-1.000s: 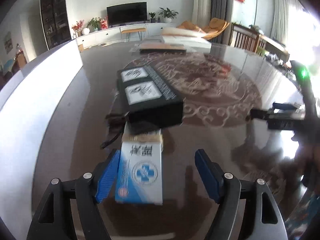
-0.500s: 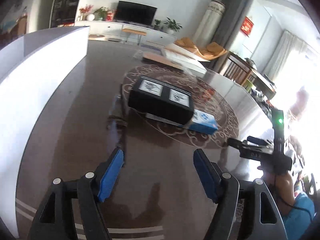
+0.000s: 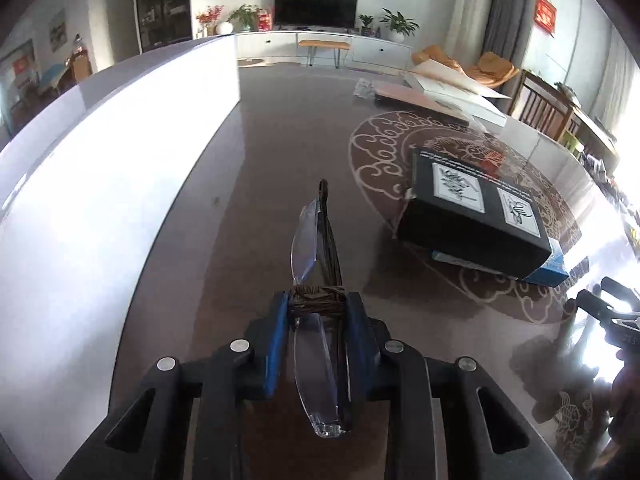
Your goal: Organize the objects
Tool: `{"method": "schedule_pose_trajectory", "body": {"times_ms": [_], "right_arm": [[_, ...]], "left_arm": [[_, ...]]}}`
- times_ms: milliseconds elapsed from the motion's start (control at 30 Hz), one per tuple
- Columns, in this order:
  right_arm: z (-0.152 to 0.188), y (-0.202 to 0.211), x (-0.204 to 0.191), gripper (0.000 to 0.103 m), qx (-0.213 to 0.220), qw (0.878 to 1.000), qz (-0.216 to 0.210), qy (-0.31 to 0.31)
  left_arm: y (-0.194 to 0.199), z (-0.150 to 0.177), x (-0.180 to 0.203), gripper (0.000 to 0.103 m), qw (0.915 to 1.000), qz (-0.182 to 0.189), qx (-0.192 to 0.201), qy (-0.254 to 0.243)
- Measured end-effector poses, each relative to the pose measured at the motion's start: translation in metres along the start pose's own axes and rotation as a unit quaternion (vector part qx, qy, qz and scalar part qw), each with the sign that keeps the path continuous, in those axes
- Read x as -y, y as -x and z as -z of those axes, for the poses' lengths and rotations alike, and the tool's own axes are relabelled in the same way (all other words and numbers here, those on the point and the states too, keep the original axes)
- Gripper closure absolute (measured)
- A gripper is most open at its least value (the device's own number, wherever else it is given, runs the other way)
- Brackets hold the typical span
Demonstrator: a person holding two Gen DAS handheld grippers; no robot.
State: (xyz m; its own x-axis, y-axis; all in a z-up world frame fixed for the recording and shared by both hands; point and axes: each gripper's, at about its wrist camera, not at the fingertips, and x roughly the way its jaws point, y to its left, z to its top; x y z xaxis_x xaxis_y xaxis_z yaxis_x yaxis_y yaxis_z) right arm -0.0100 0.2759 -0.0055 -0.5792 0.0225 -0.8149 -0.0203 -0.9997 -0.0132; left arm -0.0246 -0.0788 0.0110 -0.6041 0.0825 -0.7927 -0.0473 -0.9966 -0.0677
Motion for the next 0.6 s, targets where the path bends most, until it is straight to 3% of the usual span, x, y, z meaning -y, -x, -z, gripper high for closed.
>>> {"method": "schedule_pose_trajectory", "body": {"times_ms": [100,167,233,267,367,600], "right_arm": [[0.000,0.000,0.000,0.000,0.000,1.000,0.000,0.000],[0.000,0.000,0.000,0.000,0.000,1.000,0.000,0.000],[0.000,0.000,0.000,0.000,0.000,1.000,0.000,0.000],[0.000,0.000,0.000,0.000,0.000,1.000,0.000,0.000],[0.000,0.000,0.000,0.000,0.000,1.000,0.000,0.000],[0.000,0.000,0.000,0.000,0.000,1.000,0.000,0.000]], "left_arm": [[0.007,0.011,-0.011,0.073,1.0000,-0.007,0.005,-0.002],[0.004,0.011,-0.008,0.057,0.9997,0.003,0.003,-0.022],[-0.003,0.008,-0.001,0.012,0.9989,-0.006,-0.015,-0.044],[-0.008,0.008,0.002,0.007,0.9985,-0.015,-0.018,-0.050],[-0.010,0.006,0.000,0.000,0.9986,-0.015,-0.026,-0.043],[-0.010,0.006,0.001,0.000,0.9986,-0.017,-0.026,-0.041]]}}
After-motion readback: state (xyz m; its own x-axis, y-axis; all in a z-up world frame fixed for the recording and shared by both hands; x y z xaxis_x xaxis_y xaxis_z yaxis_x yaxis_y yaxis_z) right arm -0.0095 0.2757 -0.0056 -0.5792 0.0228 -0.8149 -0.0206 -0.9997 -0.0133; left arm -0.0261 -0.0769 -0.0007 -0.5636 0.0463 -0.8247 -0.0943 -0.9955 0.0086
